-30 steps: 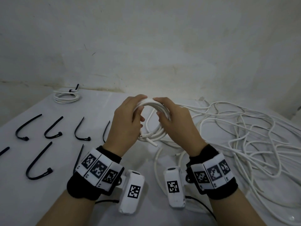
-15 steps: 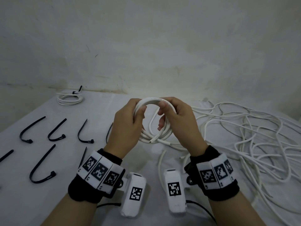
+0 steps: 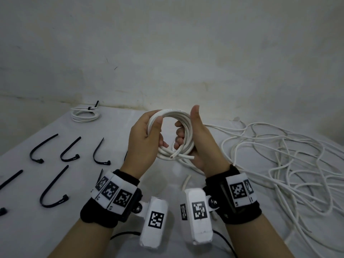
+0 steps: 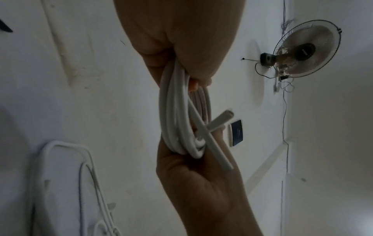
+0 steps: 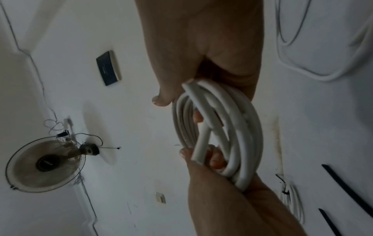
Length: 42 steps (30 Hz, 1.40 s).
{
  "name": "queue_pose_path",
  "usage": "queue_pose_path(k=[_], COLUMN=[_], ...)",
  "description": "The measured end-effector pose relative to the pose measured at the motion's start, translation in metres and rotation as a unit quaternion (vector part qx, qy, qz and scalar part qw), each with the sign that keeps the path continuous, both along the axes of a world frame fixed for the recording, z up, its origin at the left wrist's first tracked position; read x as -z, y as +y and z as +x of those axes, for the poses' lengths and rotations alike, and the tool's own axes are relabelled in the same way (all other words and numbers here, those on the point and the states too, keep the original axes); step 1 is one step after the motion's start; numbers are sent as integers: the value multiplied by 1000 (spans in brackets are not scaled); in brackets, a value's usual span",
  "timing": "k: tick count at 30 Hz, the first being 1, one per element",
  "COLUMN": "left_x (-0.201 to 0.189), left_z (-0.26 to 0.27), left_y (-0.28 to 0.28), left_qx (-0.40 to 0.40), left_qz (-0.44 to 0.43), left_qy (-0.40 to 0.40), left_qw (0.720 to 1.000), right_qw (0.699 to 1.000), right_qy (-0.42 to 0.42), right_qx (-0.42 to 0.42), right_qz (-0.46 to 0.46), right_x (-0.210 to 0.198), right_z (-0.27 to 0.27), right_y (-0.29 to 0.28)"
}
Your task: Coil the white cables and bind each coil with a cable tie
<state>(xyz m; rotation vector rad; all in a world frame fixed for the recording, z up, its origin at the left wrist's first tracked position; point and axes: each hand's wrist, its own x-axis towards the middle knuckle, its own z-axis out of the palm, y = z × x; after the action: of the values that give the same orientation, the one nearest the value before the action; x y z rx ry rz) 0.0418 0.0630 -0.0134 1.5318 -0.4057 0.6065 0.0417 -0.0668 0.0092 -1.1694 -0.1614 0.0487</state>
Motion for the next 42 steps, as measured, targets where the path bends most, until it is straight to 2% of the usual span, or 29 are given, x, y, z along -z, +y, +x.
queue_pose_path(k=[4,9,12,16,18,20,21,22,24,26,27,29,33,35,36,37,38,40,41,42], left_x=[4,6,5,-1,-7,-15,-17,-18,-17,-9,-5,5,19,21,20,18,14,0,-9,-17], left_z=[2,2,2,4,9,17,22,27,36,39,40,46,55,57,58,57,57,45,37,27], left_y=[-4,-10,-11,0,12,30,40,49,61,61,60,59,60,62,62,62,61,54,50,48], left_qx=[13,45,69,77,81,39,-2,-44,-93,-106,-107,-107,-125,-130,-122,-105,-81,-39,-17,9], left_qz=[11,22,27,135,176,210,253,320,468,568,599,620,630,630,618,578,508,315,226,165], left_qy=[16,32,52,86,132,188,210,232,300,356,367,369,352,342,346,365,380,385,371,352], left_qw=[1000,998,996,984,972,959,944,917,826,734,704,684,680,685,695,723,769,867,901,921], right_qw=[1000,996,995,994,991,988,985,984,982,982,982,982,981,981,982,982,983,982,981,980], right_qy=[4,52,53,56,66,82,91,97,104,104,102,101,103,99,96,92,87,77,71,67], right_qx=[26,19,52,76,77,76,80,83,85,84,83,84,90,97,101,107,115,136,149,161], right_qz=[-7,73,61,61,84,110,119,127,135,135,134,133,135,133,130,124,117,104,98,93], right_x=[8,13,17,20,22,24,24,25,26,28,28,28,27,26,26,26,26,25,25,24], right_z=[-3,-1,-1,-1,2,5,7,9,10,10,9,9,11,11,11,11,11,10,9,8], right_y=[-3,-8,-8,-7,-8,-12,-13,-14,-15,-16,-16,-16,-19,-20,-21,-21,-21,-21,-22,-23])
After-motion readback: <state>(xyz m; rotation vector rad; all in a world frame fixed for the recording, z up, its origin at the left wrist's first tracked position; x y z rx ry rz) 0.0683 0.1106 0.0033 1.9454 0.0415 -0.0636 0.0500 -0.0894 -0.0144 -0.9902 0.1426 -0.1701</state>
